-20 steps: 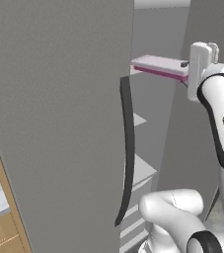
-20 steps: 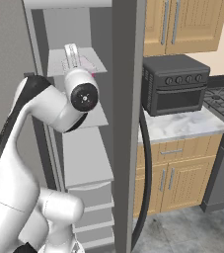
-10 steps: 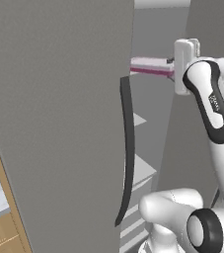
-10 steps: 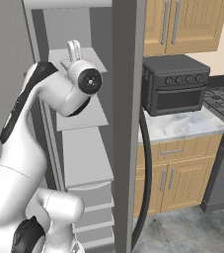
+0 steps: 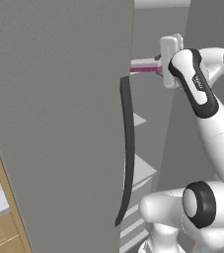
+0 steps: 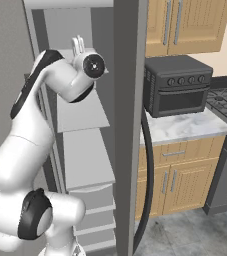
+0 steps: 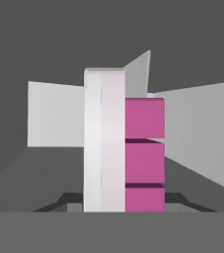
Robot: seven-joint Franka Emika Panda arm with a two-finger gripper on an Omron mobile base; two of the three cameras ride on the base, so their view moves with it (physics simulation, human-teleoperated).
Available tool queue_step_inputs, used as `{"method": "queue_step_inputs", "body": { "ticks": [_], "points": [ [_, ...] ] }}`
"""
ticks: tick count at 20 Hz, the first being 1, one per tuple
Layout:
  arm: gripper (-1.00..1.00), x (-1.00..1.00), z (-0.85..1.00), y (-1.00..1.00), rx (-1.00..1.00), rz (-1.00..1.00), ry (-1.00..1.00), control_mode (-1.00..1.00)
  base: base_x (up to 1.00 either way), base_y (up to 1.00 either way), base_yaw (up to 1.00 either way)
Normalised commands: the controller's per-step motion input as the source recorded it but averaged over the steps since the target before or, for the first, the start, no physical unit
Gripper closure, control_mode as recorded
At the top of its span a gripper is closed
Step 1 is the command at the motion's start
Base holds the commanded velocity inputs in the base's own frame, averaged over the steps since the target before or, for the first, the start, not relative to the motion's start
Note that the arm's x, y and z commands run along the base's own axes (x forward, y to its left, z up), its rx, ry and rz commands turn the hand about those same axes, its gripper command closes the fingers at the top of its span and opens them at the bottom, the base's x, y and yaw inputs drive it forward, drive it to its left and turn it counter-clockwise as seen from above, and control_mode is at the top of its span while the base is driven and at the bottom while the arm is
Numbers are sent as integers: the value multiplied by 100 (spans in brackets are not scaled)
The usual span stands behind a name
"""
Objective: The ice cube tray has been filled with water. Take the tray and place it in the freezer to make ice. Close the freezer door after placing the tray.
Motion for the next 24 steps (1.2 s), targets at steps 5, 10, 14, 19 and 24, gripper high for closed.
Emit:
{"method": "queue_step_inputs", "body": {
  "ticks": [5, 10, 14, 19, 24],
  "points": [
    [100, 52, -3, 11, -1, 2, 5, -100, 0, 0, 0],
    [100, 55, -16, 16, -3, 2, 3, -100, 0, 0, 0],
    [100, 57, -27, 14, -4, 2, 2, -100, 0, 0, 0],
    [100, 57, -43, 15, -4, 3, 5, -100, 0, 0, 0],
    [100, 60, -44, 21, -4, 3, 8, -100, 0, 0, 0]
  ]
}}
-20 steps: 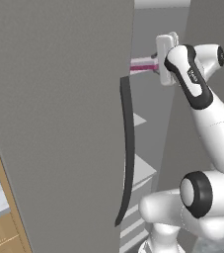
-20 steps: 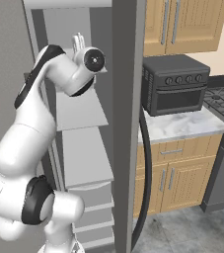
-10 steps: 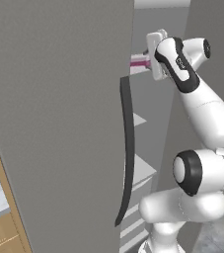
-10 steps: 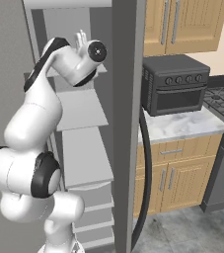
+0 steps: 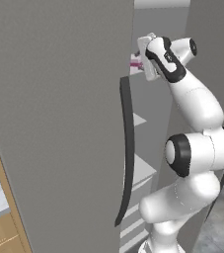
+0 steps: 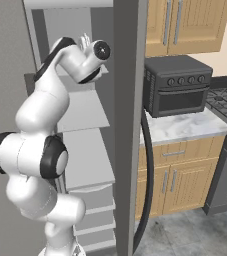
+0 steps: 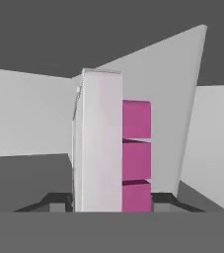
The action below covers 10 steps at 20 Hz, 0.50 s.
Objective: The ice cube tray has been filled with water. Take the tray and place it in the freezer to make ice. Close the freezer door after placing the tray.
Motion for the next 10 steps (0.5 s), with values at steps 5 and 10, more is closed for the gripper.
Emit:
{"method": "queue_step_inputs", "body": {
  "ticks": [5, 10],
  "points": [
    [100, 67, -38, 24, -3, 4, 11, -100, 0, 0, 0],
    [-100, 74, -35, 25, -3, 4, 13, -100, 0, 0, 0]
  ]
}}
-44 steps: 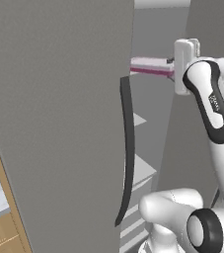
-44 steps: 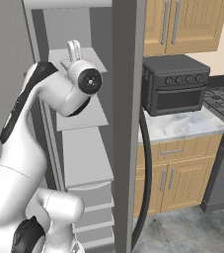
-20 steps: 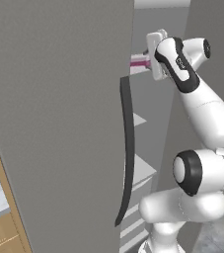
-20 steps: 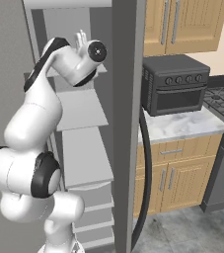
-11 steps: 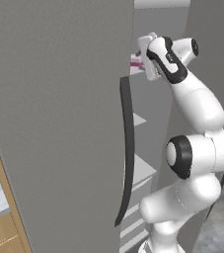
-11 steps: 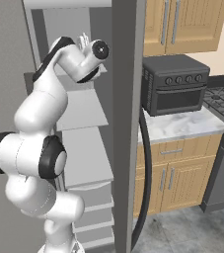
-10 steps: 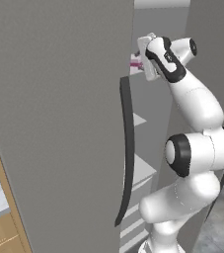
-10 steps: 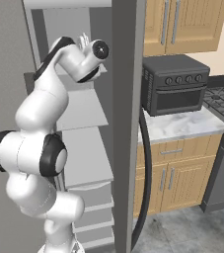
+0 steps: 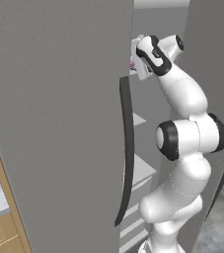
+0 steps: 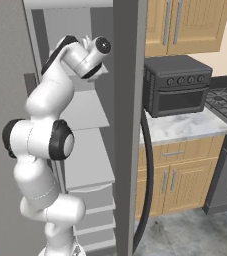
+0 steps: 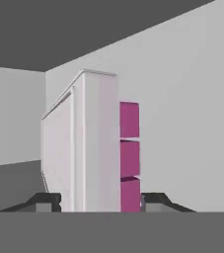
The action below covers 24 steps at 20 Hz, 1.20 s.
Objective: The ice cube tray has been filled with water. Take the tray and place it in the freezer to make ice. Close the freezer door after placing the tray.
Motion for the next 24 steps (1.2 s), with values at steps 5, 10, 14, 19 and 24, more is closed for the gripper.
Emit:
{"method": "queue_step_inputs", "body": {
  "ticks": [5, 10, 14, 19, 24],
  "points": [
    [-100, 41, -12, 18, -3, 4, 11, -100, 0, 0, 0],
    [-100, 30, -6, 32, -5, 4, 8, -100, 0, 0, 0],
    [-100, -26, -25, 25, -7, 2, 8, -100, 0, 0, 0],
    [-100, -94, -35, 0, -6, 0, 2, -100, 0, 0, 0],
    [-100, -100, -34, -1, -4, 0, 0, -100, 0, 0, 0]
  ]
}}
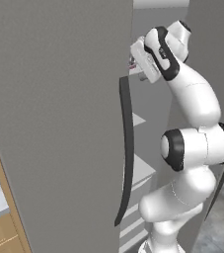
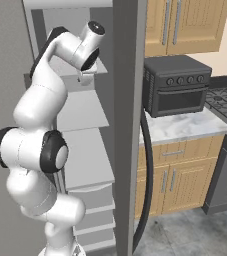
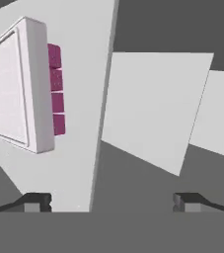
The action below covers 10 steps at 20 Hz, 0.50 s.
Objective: The ice cube tray has been filled with water. Take the tray and place it in the freezer to make ice. Close the freezer door after placing the tray.
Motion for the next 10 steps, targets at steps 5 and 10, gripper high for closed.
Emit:
{"method": "queue_step_inputs", "body": {
  "ticks": [5, 10],
  "points": [
    [-100, -100, -27, -3, -3, -1, -3, -100, 0, 0, 0],
    [-100, -100, 0, -38, 0, -15, -21, -100, 0, 0, 0]
  ]
}}
